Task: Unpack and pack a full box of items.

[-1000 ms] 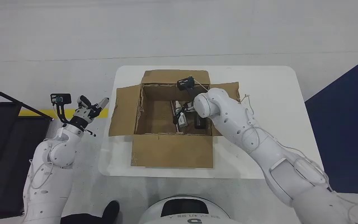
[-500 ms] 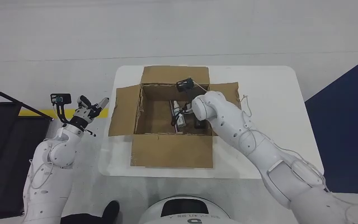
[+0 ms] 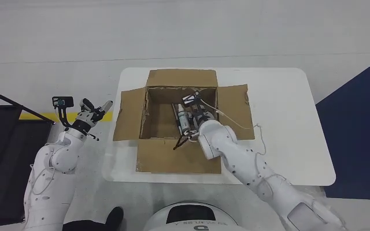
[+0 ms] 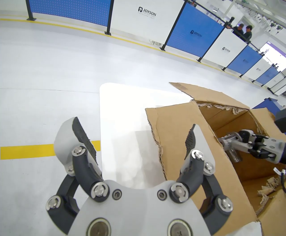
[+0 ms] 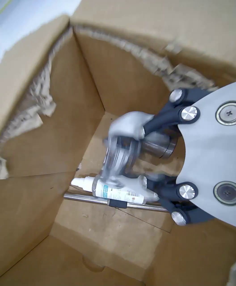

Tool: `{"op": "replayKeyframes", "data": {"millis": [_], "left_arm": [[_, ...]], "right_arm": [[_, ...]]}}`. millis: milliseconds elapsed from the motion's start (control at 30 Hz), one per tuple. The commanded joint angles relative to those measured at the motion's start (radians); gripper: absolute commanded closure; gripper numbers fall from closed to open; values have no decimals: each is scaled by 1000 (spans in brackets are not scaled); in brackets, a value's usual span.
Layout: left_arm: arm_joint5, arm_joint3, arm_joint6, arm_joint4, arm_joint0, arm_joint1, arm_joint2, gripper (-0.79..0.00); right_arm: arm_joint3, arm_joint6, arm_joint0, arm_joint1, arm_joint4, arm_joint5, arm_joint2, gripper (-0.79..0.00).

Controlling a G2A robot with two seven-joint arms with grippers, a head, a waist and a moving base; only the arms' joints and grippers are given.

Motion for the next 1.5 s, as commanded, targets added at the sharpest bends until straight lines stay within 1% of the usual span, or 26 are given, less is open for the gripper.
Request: {"op": "replayKeyframes", "data": {"millis": [0,100,200,267,333,400,433,500,533,567,700,733,833,900,1033,1133,1267,1333,1367,1400,1467], "left_arm": [[0,0,0,0,0,0,0,-785],[0,0,0,0,0,0,0,-785],[0,0,0,0,0,0,0,-785],[0,0,0,0,0,0,0,-785],[0,0,0,0,0,0,0,-785],[0,0,0,0,0,0,0,-785],[0,0,0,0,0,0,0,-785],[0,0,0,0,0,0,0,-785],[0,0,0,0,0,0,0,-785],[0,0,0,0,0,0,0,-785],[0,0,0,0,0,0,0,-785],[0,0,0,0,0,0,0,-785],[0,0,0,0,0,0,0,-785],[0,0,0,0,0,0,0,-785],[0,0,0,0,0,0,0,-785],[0,0,0,0,0,0,0,-785],[0,0,0,0,0,0,0,-785],[0,0,0,0,0,0,0,-785],[0,0,0,0,0,0,0,-785],[0,0,0,0,0,0,0,-785],[0,0,0,0,0,0,0,-785]], "right_arm": [[-56,-33,-51,10,-40,-3,28,0],[-121,-106,-113,21,-63,-4,72,0],[-153,-139,-155,28,-51,-38,110,0],[-162,-126,-163,29,-22,-78,129,0],[-145,-87,-141,28,13,-145,138,0],[-106,-47,-92,20,64,-203,138,-231],[-77,-33,-65,14,87,-221,132,-308],[-15,-13,-9,-1,127,-230,114,-376],[17,-5,19,-10,150,-235,102,-480],[47,-3,46,-17,166,-237,94,-533],[151,16,124,-45,221,-224,66,-628],[172,21,139,-51,228,-223,57,-640],[233,36,176,-70,245,-218,29,-659],[271,45,197,-82,254,-214,10,-634],[333,45,226,-103,279,-213,-14,-628],[380,45,245,-117,296,-213,-24,-637],[438,47,272,-135,312,-200,-36,-613],[458,45,281,-144,316,-195,-43,-566],[466,45,283,-148,318,-194,-47,-499],[472,43,286,-151,319,-193,-49,-413],[484,41,288,-157,321,-191,-52,-354]]}}
